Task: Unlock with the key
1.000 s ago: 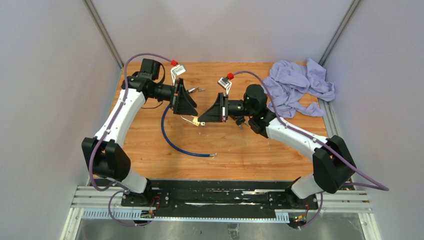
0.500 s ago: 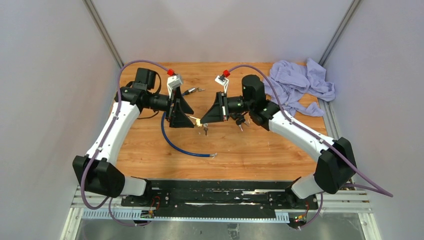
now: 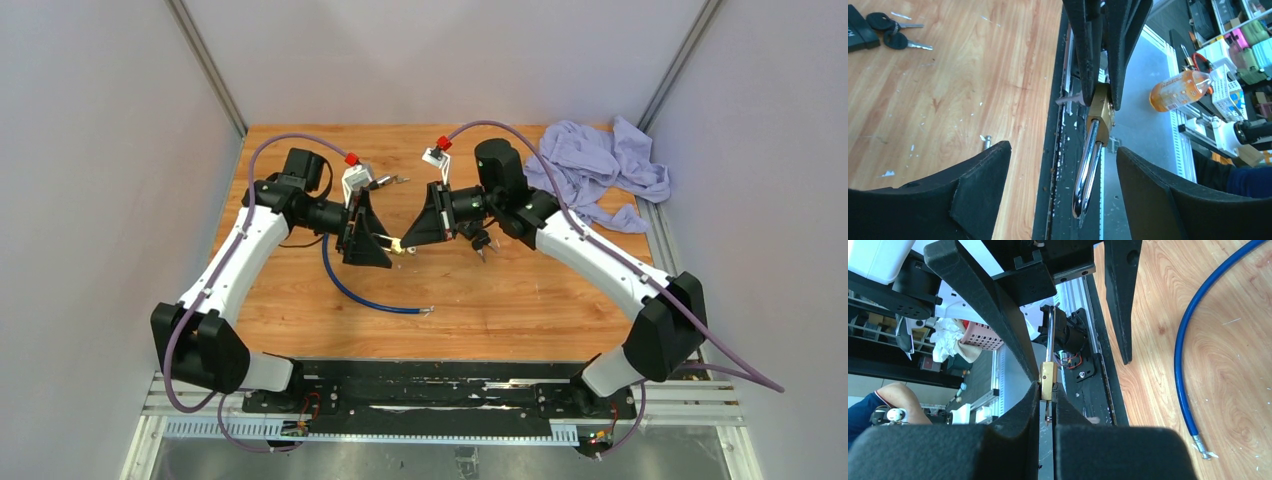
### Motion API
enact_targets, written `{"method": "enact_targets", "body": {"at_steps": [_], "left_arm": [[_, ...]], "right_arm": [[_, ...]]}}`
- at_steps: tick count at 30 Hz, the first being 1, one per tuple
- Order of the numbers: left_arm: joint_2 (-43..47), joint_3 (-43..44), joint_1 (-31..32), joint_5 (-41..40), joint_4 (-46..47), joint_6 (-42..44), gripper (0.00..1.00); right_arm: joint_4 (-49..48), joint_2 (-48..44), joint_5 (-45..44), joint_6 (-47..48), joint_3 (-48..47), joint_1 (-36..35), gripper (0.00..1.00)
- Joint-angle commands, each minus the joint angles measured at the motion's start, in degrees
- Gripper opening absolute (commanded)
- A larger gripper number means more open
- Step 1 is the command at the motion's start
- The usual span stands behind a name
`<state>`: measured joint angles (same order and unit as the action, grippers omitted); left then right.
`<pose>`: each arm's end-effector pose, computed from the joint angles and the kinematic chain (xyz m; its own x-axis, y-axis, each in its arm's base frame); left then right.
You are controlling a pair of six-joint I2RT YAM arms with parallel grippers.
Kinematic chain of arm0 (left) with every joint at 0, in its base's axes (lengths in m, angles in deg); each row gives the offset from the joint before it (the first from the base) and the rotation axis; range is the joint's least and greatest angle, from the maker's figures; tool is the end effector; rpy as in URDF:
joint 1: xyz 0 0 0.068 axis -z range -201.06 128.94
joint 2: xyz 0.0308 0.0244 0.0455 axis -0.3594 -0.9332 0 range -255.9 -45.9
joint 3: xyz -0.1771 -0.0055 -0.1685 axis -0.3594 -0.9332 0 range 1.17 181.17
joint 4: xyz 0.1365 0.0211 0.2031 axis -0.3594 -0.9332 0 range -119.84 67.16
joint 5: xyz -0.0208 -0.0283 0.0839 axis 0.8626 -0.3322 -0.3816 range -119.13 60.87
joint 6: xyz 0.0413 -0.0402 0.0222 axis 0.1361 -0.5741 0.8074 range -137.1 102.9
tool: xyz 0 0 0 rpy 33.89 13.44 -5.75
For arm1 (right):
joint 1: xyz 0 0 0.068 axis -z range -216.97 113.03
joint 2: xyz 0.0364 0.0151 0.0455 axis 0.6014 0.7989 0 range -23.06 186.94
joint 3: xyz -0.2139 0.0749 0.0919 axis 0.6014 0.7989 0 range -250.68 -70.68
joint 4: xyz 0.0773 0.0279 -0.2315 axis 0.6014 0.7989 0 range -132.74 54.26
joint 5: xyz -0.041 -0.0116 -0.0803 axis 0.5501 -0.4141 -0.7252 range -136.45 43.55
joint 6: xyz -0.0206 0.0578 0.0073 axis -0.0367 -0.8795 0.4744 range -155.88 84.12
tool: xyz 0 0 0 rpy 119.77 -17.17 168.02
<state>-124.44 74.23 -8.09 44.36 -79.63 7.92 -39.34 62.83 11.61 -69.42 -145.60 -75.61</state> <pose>0.2304 -0.0990 0.3041 -0.5708 0.2548 -0.7805 0.8165 0.0761 -0.5723 0.2362 0.2395 0.3385 -0.6990 -0.1844 -0.6909 -0.7032 0.0022 0.7109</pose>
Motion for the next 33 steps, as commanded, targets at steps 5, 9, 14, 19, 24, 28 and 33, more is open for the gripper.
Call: {"method": "enact_targets", "body": {"at_steps": [5,9,14,19,24,28,33], "left_arm": [[-0.21,-0.17,0.65,3.49,0.03,-0.41,0.7],[-0.36,-0.06,1.03,4.02,-0.07,-0.47,0.63],[-0.35,0.46,1.59,4.63,-0.16,-1.31,0.6],[1.19,-0.54,1.62,4.06,0.14,-2.05,0.51],[2.63,-1.91,1.66,1.78,0.13,-1.99,0.38],[2.78,-2.06,2.24,1.87,0.18,-2.38,0.36],[2.87,-2.15,3.51,2.54,0.19,-2.52,0.29]], "right_arm": [[7.5,1.63,-0.16,7.14,-4.88,-1.87,0.01],[9.35,2.47,-1.02,8.79,-6.43,-2.94,0.01],[11.7,3.6,-2.26,10.46,-8.32,-3.86,0.01],[13.04,3.85,-2.78,11.61,-9.13,-4.08,0.01],[14.86,3.98,-3.04,13.18,-9.92,-4.38,0.01],[16.7,4.56,-3.42,14.48,-11.52,-4.94,0.01],[19.61,5.35,-4.07,16.64,-13.21,-5.93,0.01]]}}
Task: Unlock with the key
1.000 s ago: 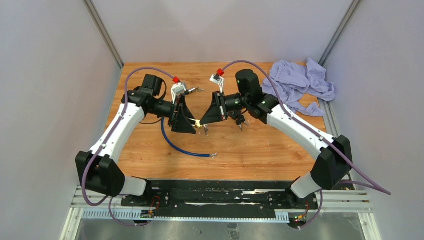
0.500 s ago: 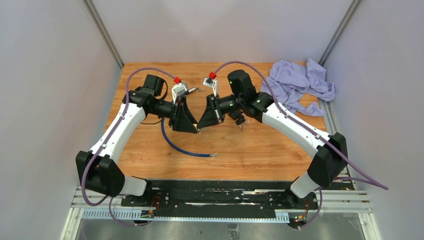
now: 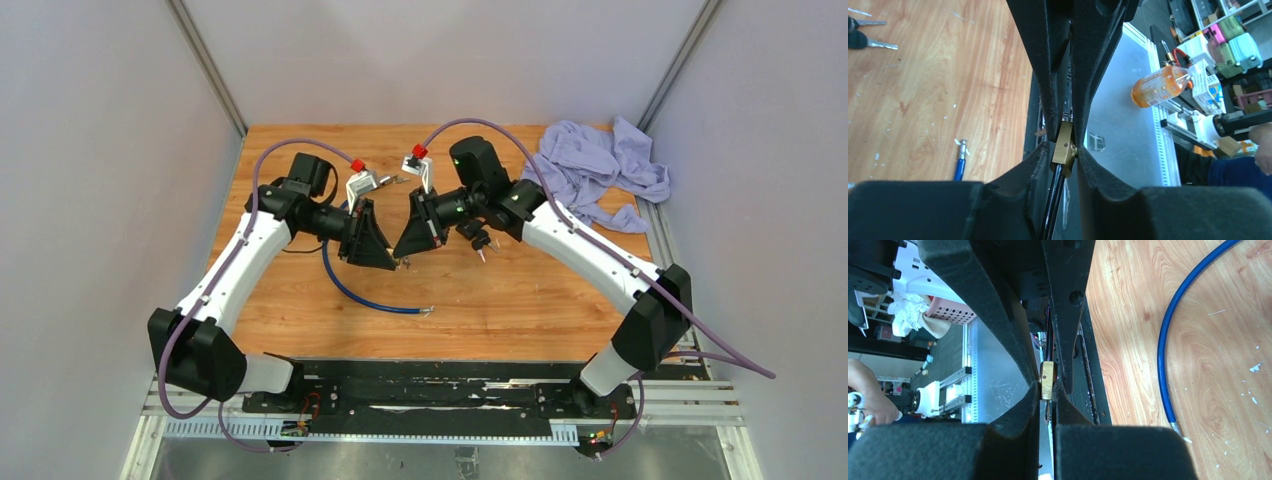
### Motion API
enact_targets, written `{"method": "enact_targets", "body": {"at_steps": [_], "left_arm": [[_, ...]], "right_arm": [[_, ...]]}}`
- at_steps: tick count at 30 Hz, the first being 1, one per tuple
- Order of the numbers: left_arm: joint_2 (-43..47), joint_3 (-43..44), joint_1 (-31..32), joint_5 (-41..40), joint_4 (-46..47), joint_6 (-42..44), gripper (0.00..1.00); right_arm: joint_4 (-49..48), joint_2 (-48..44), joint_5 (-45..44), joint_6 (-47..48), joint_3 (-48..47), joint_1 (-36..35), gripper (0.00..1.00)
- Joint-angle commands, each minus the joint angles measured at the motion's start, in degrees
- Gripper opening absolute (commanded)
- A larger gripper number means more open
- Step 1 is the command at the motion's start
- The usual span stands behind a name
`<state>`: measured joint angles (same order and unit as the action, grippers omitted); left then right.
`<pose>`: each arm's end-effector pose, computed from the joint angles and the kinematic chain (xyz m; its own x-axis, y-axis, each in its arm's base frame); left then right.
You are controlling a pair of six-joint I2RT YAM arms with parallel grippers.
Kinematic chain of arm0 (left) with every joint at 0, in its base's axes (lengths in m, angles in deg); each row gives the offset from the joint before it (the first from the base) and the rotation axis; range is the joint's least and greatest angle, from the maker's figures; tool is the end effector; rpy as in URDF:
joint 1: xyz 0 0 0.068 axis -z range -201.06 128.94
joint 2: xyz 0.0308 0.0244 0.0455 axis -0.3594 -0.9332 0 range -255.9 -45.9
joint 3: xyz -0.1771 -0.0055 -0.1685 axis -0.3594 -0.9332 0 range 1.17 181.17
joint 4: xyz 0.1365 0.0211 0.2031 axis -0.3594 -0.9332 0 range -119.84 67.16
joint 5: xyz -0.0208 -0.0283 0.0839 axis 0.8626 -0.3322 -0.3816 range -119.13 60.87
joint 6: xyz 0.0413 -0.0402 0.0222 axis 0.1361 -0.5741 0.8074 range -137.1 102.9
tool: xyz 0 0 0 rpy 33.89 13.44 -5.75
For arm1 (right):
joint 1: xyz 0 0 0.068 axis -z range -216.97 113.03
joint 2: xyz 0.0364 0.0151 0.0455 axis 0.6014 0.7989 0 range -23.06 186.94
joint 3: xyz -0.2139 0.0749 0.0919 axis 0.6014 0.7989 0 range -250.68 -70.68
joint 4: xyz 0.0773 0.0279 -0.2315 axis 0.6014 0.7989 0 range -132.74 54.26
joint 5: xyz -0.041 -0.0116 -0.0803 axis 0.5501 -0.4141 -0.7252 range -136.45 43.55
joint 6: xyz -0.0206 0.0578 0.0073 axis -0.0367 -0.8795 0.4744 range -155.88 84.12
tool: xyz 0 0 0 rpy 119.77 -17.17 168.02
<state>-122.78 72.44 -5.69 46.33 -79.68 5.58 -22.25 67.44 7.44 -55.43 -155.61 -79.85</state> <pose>0.2187 -0.1070 0.3034 -0.5967 0.2645 -0.7576 0.7893 0.0231 -0.6136 0.2279 0.2630 0.3411 -0.6157 -0.3024 -0.7276 -0.7712 0.0417 0.6352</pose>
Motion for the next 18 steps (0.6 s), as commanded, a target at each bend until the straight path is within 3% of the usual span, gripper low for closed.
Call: {"method": "enact_targets", "body": {"at_steps": [1,3,6,7,9,11,14,18], "left_arm": [[1.14,-0.32,1.21,0.91,0.24,-0.19,0.25],[1.12,-0.28,1.36,1.25,0.24,-0.23,0.2],[1.27,-0.25,1.34,1.27,0.3,-0.6,0.2],[1.29,-0.22,1.36,1.03,0.27,-0.76,0.24],[1.47,0.17,1.3,-0.27,0.28,-1.12,0.45],[1.54,0.55,1.33,-1.16,0.18,-1.14,0.55],[1.73,0.61,1.38,-1.47,0.15,-1.33,0.57],[1.56,0.3,1.48,-1.84,0.06,-1.26,0.53]], "right_arm": [[3.13,1.0,0.06,3.1,-3.68,-1.88,0.01],[4.3,1.38,0.08,3.97,-4.44,-2.16,0.01],[6.49,1.68,-0.59,5.83,-5.09,-2.32,0.01],[7.17,1.7,-0.78,6.39,-5.2,-2.36,0.01],[8.49,1.69,-0.93,7.48,-5.24,-2.37,0.01],[9.78,1.62,-1.17,8.51,-5.29,-2.47,0.01],[11.8,1.71,-1.5,10.07,-5.48,-2.48,0.01],[13.0,1.82,-2.05,10.92,-6.28,-2.49,0.01]]}}
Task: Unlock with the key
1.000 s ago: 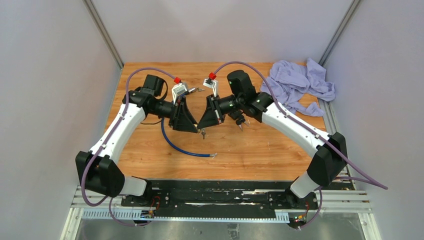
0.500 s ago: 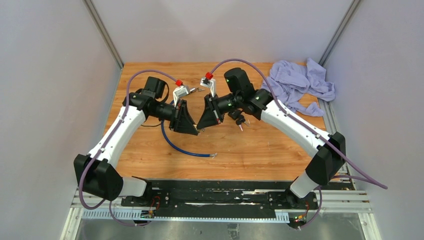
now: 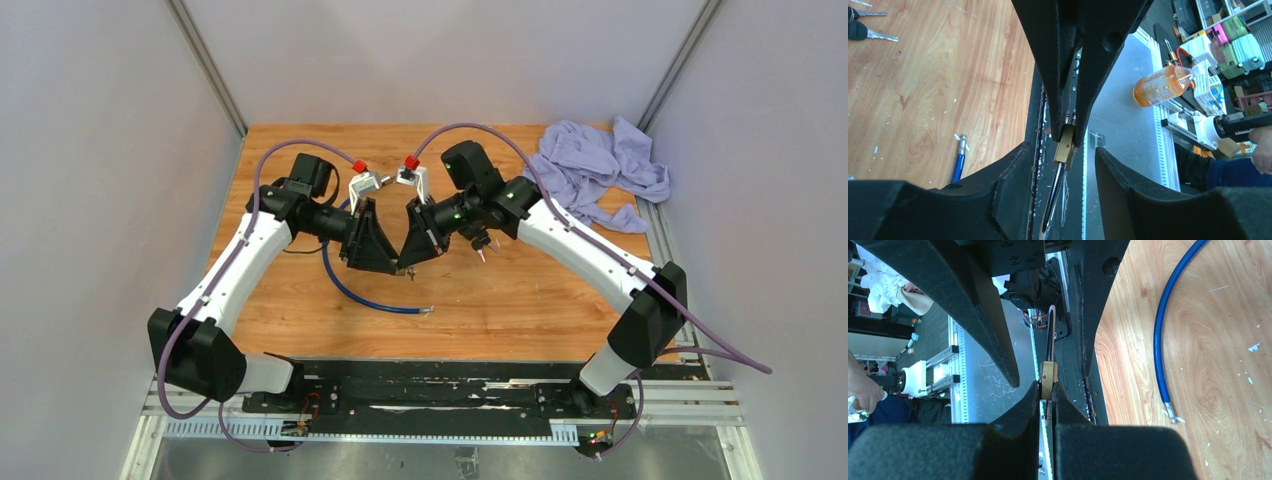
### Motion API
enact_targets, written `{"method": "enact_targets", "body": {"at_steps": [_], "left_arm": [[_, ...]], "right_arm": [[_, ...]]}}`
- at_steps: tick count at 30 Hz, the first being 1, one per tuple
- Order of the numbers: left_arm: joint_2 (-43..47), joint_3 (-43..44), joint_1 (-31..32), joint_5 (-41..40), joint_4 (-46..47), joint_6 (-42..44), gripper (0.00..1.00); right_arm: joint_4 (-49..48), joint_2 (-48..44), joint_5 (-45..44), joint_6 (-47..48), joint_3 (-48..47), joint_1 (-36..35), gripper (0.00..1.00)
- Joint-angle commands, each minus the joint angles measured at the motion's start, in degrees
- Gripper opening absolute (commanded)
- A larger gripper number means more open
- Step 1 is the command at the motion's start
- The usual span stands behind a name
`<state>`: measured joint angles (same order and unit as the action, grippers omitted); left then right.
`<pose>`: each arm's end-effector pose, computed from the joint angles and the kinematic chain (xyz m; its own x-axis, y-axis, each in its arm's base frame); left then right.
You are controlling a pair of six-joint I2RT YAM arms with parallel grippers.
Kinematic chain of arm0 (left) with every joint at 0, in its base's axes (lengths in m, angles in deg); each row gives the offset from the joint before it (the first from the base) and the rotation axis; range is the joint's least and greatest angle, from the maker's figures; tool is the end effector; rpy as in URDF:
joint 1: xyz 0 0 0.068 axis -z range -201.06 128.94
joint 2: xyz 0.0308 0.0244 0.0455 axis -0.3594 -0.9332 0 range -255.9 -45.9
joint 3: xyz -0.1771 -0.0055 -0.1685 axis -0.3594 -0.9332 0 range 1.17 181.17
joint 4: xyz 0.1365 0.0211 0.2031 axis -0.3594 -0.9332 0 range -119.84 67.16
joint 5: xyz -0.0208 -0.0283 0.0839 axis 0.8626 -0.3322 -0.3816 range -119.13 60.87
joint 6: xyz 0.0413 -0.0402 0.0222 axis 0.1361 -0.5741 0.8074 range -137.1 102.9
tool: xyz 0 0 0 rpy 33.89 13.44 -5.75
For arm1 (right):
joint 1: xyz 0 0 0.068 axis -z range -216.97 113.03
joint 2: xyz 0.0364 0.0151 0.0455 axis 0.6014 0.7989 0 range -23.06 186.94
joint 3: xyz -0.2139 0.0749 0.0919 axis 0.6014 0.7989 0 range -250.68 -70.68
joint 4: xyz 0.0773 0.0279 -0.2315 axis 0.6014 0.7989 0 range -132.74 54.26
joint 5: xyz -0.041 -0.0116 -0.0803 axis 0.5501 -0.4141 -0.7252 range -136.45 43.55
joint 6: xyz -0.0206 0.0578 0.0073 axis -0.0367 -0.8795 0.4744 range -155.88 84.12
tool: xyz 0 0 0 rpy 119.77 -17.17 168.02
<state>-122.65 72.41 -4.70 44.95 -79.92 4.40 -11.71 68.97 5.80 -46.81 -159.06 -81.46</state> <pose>0.2166 -0.1104 0.3026 -0.6085 0.2835 -0.7412 0.7793 0.0371 -0.6256 0.2196 0.2673 0.3350 -0.5680 -0.3950 -0.7220 -0.7996 0.0571 0.5978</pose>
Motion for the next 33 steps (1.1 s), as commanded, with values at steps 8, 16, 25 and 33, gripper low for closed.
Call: {"method": "enact_targets", "body": {"at_steps": [8,16,25,33], "left_arm": [[1.6,-0.9,1.6,-1.49,0.29,-0.05,0.44],[1.43,-0.85,1.74,-1.3,-0.53,0.65,0.24],[1.89,-0.97,1.74,-1.66,-0.66,-0.38,0.34],[2.66,-1.6,1.74,-1.29,-0.75,-0.64,0.28]], "right_arm": [[3.34,1.21,-0.78,3.11,-4.18,-1.55,0.01],[4.0,1.12,-1.81,3.78,-4.34,-1.84,0.01],[4.46,0.68,-2.47,4.7,-4.11,-1.83,0.01],[4.74,0.5,-2.98,5.04,-4.21,-2.18,0.01]]}}
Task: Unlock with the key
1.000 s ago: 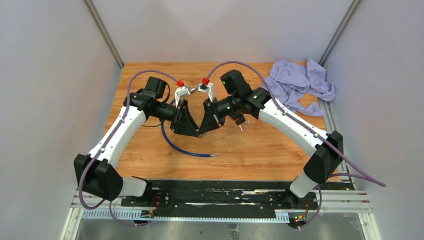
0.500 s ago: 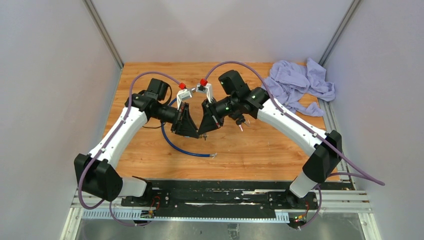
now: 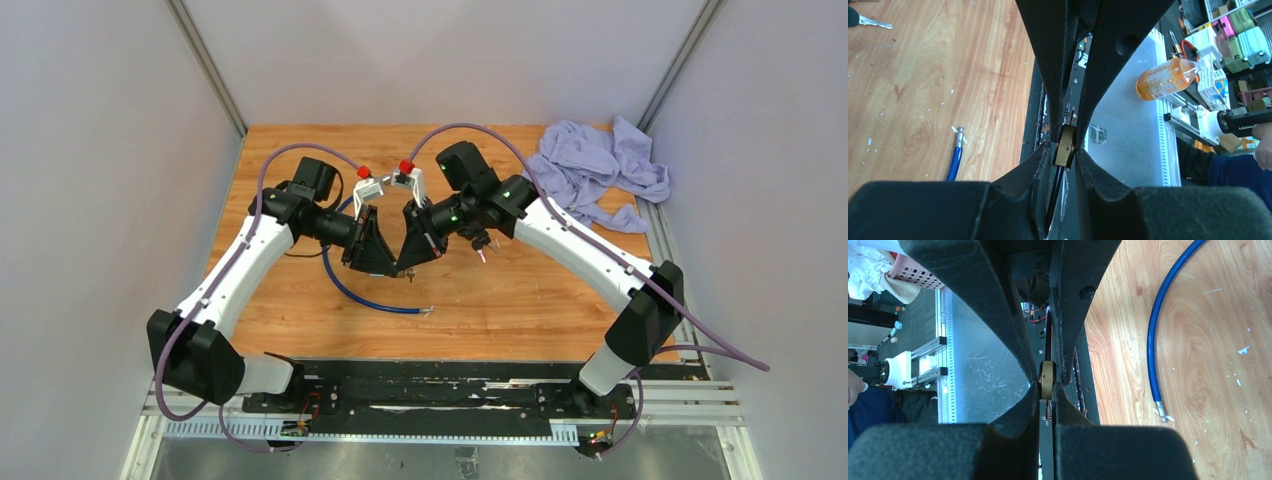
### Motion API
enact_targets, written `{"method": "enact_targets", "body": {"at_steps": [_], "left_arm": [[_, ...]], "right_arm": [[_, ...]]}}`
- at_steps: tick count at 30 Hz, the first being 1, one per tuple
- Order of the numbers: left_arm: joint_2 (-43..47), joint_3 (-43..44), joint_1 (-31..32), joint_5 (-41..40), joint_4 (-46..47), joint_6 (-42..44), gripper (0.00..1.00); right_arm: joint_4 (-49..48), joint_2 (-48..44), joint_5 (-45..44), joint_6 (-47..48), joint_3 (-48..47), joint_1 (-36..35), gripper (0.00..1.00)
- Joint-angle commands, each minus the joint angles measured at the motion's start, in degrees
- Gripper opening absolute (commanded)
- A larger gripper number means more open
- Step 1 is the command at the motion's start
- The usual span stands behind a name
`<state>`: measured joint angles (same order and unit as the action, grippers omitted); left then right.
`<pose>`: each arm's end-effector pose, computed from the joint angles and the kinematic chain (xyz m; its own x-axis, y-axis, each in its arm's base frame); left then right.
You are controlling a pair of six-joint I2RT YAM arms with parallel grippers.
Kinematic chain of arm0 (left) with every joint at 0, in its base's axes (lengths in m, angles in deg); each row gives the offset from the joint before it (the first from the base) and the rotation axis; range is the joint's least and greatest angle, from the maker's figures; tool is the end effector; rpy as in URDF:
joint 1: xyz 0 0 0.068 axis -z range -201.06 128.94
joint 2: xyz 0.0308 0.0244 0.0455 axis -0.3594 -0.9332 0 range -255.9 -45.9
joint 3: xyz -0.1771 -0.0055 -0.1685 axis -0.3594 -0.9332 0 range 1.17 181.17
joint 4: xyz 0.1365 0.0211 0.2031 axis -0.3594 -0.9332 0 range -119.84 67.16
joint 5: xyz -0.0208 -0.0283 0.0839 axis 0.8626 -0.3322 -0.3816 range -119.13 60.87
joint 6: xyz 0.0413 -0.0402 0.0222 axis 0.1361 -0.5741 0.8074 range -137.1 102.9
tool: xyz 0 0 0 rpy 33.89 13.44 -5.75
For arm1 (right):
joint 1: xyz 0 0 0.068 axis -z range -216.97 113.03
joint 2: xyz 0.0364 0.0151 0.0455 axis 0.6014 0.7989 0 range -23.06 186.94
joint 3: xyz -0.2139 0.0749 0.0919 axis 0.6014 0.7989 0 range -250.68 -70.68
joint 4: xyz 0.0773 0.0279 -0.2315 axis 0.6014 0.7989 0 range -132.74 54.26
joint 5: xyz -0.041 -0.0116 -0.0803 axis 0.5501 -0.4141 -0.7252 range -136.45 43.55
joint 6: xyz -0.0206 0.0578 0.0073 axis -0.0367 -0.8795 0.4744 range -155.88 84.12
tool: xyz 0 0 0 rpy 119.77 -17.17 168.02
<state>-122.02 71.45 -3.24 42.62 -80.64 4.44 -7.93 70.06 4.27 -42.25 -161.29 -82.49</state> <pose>0.2111 -0.1145 0.2983 -0.6109 0.3172 -0.7254 0.7757 0.0565 -0.6286 0.2163 0.2718 0.3350 -0.5204 -0.4293 -0.7382 -0.8303 0.0524 0.5548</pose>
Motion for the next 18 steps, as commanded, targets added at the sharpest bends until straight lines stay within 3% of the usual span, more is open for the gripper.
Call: {"method": "enact_targets", "body": {"at_steps": [1,8,18], "left_arm": [[2.21,-0.9,0.28,0.99,-0.05,-0.75,0.31],[3.11,-1.52,0.28,-0.03,-0.03,-0.97,0.59],[3.85,-3.2,0.27,-0.02,-0.12,-0.3,0.55]], "right_arm": [[0.95,-0.73,-1.57,0.55,-1.92,-1.15,0.01],[0.94,-1.19,-1.03,0.82,-2.3,-1.71,0.01],[0.44,-2.02,-0.87,0.78,-2.46,-2.21,0.01]]}}
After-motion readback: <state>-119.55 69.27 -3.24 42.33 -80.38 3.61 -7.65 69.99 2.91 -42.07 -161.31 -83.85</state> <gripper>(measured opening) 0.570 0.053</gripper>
